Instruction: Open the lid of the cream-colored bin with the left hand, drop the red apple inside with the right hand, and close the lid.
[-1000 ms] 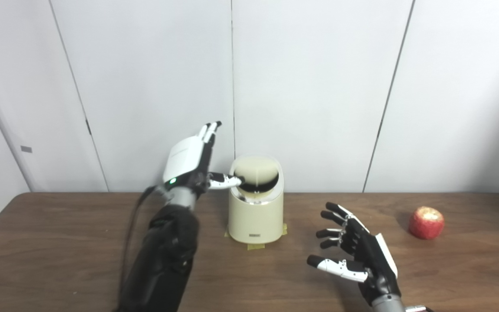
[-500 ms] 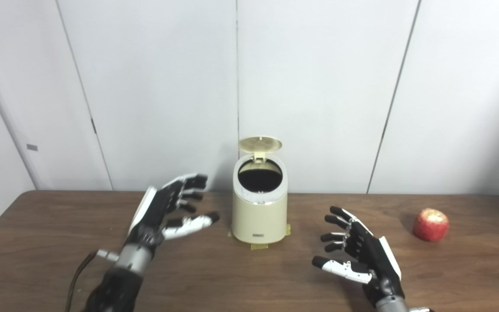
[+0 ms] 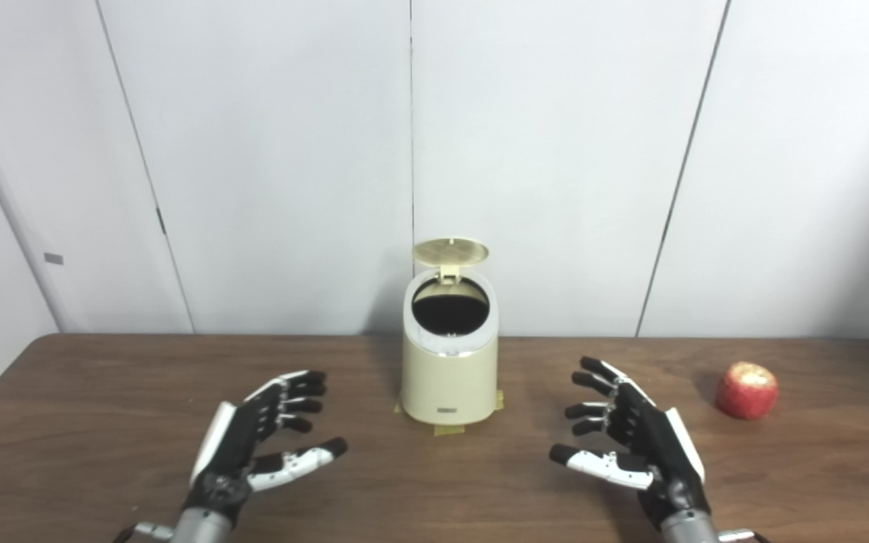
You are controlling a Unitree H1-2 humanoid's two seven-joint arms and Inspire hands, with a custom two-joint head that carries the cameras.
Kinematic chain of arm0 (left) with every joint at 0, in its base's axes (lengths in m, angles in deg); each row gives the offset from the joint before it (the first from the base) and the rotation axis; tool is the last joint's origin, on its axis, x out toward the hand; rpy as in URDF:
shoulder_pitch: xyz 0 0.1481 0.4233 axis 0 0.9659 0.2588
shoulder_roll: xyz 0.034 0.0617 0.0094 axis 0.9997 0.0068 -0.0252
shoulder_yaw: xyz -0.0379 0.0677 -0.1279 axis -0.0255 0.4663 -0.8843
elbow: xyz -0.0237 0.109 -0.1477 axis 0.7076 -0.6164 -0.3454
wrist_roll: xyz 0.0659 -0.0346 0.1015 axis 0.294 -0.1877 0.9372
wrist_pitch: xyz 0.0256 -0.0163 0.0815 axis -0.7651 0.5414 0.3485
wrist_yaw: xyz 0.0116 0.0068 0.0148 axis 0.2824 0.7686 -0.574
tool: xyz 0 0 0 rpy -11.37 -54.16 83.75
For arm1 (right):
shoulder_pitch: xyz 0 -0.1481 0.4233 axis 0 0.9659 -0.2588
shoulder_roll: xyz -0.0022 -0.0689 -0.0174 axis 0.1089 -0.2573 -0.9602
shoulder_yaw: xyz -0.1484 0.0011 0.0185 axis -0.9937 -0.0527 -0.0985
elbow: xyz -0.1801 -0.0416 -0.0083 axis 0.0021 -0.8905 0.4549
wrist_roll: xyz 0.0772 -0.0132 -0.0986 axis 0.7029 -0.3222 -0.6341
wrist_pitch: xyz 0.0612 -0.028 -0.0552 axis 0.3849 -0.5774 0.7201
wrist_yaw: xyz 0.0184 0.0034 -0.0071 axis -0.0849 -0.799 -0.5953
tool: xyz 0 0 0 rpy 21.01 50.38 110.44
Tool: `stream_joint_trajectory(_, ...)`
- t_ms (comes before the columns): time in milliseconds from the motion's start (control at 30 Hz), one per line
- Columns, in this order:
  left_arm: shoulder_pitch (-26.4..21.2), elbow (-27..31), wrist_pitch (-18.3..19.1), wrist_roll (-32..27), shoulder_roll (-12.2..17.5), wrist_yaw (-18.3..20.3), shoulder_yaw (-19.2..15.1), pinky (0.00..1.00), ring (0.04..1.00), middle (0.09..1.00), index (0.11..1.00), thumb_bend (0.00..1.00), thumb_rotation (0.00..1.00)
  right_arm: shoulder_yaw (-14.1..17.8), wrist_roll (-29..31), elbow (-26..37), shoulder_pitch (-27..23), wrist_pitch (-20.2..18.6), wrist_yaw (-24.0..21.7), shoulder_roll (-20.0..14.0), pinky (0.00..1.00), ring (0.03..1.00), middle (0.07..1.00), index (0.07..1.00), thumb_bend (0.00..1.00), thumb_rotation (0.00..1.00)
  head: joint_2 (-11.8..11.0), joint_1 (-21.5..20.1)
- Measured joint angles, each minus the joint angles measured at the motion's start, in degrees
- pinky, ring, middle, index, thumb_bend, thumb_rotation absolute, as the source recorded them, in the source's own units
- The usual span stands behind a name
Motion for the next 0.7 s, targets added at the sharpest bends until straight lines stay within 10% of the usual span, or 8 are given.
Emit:
stream_joint_trajectory(333, -1.03, -6.1, -8.26, -3.77, -0.62, -1.35, -1.25, 0.64, 0.709, 0.772, 0.811, 0.75, 0.11, 4.35, -5.74, 8.82, -3.98, -7.73, 1.16, -9.02, 0.57, 0.685, 0.783, 0.795, 0.75, 0.05, -2.99, -12.12)
stream_joint_trajectory(700, -1.68, -7.59, -6.88, -5.21, 2.35, -0.89, -1.91, 0.68, 0.718, 0.77, 0.804, 0.72, 0.07, 8.47, -11.22, 11.73, -6.48, -13.58, 0.85, -18.36, 0.61, 0.738, 0.805, 0.807, 0.78, 0.05, -4.31, -17.75)
